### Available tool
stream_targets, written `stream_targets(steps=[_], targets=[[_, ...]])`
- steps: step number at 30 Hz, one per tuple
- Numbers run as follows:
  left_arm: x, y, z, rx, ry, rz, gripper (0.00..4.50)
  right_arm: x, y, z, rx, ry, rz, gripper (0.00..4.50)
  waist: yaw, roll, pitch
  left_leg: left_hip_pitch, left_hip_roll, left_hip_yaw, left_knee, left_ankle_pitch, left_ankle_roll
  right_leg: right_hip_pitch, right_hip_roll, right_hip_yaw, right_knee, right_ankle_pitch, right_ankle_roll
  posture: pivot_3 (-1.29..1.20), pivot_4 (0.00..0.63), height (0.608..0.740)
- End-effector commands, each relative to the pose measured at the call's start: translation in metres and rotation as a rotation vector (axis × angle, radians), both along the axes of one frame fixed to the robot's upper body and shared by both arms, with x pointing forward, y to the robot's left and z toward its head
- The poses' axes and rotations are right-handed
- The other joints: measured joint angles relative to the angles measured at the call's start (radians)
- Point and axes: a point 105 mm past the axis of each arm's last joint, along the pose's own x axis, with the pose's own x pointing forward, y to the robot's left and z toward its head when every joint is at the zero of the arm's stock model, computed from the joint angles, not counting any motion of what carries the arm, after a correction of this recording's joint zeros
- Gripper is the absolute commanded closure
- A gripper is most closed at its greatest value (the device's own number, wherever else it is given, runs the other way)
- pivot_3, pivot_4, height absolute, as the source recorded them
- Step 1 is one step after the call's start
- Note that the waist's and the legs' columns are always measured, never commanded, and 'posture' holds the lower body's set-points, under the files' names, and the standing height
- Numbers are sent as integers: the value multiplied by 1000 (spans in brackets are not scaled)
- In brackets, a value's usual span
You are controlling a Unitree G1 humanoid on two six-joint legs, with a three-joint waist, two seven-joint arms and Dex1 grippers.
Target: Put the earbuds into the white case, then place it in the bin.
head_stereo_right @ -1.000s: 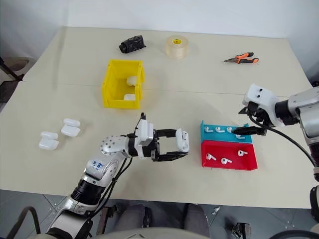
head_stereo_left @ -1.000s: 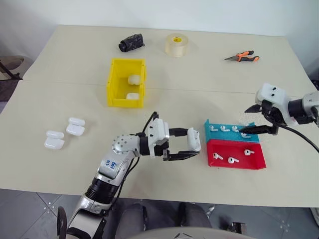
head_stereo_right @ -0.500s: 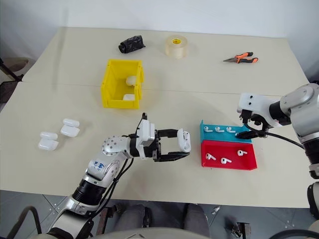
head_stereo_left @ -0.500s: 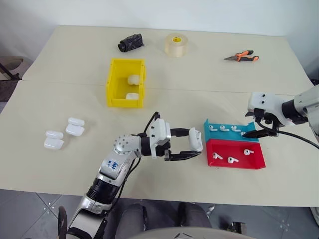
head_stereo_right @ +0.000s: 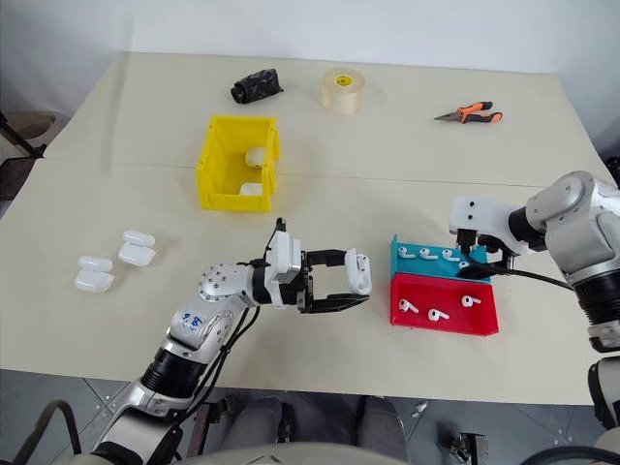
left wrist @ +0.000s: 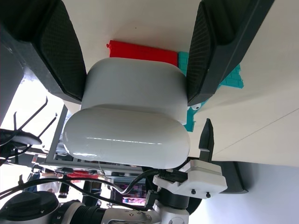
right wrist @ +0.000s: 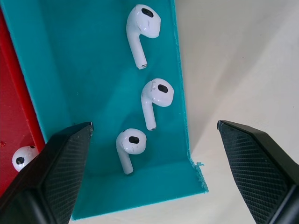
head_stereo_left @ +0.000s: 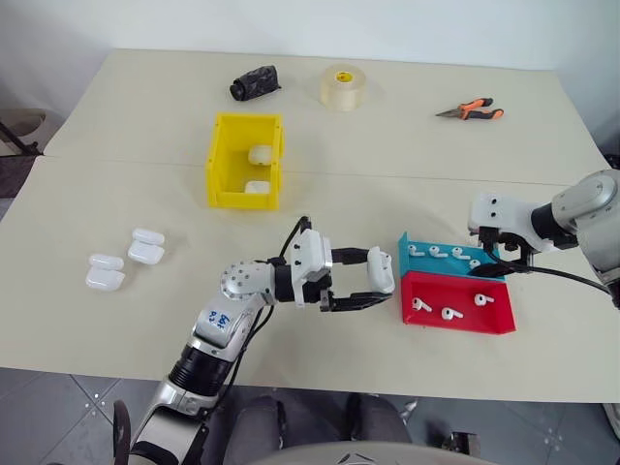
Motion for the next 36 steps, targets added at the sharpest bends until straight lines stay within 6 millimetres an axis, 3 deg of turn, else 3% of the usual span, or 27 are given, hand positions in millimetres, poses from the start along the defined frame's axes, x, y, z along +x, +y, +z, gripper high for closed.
stream_targets(steps=[1, 4, 23, 26, 32, 36], targets=[[-2, -2, 13, -37, -45, -9, 1684, 1, -3, 3, -33, -20, 12, 929, -1, 0, 0, 0, 0, 0, 0, 0, 0, 0, 0, 0, 0, 0, 0, 0, 150, 740], [-2, -2, 14, -39, -46, -8, 1684, 1, -6, 2, -49, -14, 12, 1802, -1, 0, 0, 0, 0, 0, 0, 0, 0, 0, 0, 0, 0, 0, 0, 0, 150, 740], [0, -1, 16, -44, -52, 1, 1684, -3, -8, -8, -63, 59, -9, 1802, -1, 0, 0, 0, 0, 0, 0, 0, 0, 0, 0, 0, 0, 0, 0, 0, 150, 740], [0, -1, 16, -43, -53, 2, 1684, -3, -8, -9, -63, 61, -11, 2373, -1, 0, 0, 0, 0, 0, 0, 0, 0, 0, 0, 0, 0, 0, 0, 0, 150, 740], [0, 0, 16, -43, -53, 2, 1684, -5, -8, -13, -68, 83, -7, 4412, -1, 0, 0, 0, 0, 0, 0, 0, 0, 0, 0, 0, 0, 0, 0, 0, 150, 740], [-1, 0, 16, -43, -53, 1, 1684, -5, -8, -12, -63, 80, -7, 4412, 0, 0, 0, 0, 0, 0, 0, 0, 0, 0, 0, 0, 0, 0, 0, 0, 150, 740]])
